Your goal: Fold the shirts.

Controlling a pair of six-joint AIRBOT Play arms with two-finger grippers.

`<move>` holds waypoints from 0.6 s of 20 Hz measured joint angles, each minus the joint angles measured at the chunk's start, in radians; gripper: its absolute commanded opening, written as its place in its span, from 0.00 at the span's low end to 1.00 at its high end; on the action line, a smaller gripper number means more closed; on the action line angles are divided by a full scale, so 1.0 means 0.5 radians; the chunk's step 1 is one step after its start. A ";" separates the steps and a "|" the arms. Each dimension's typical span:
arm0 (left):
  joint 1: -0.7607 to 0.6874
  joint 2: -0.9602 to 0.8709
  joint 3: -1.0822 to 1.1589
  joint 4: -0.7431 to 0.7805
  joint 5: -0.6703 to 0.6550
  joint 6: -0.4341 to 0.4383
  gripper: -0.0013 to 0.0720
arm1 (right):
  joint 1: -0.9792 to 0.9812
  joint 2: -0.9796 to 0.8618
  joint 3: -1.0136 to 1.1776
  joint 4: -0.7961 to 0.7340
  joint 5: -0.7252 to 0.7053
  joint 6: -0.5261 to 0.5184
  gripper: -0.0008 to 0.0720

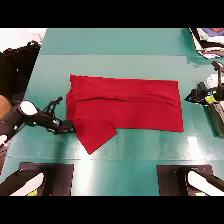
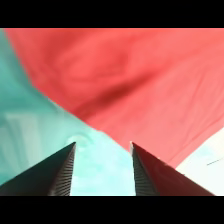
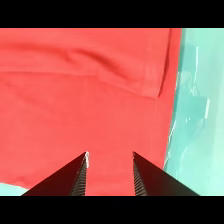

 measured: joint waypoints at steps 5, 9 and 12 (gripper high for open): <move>-0.071 0.038 -0.161 -0.208 0.287 -0.023 0.57 | 0.048 0.027 -0.031 0.002 -0.004 0.000 0.47; -0.083 0.044 -0.191 -0.281 0.451 -0.020 0.06 | 0.013 0.031 -0.039 0.002 0.076 -0.010 0.47; -0.088 0.051 -0.182 -0.359 0.447 0.027 0.06 | -0.129 0.032 -0.101 -0.002 0.189 -0.037 0.58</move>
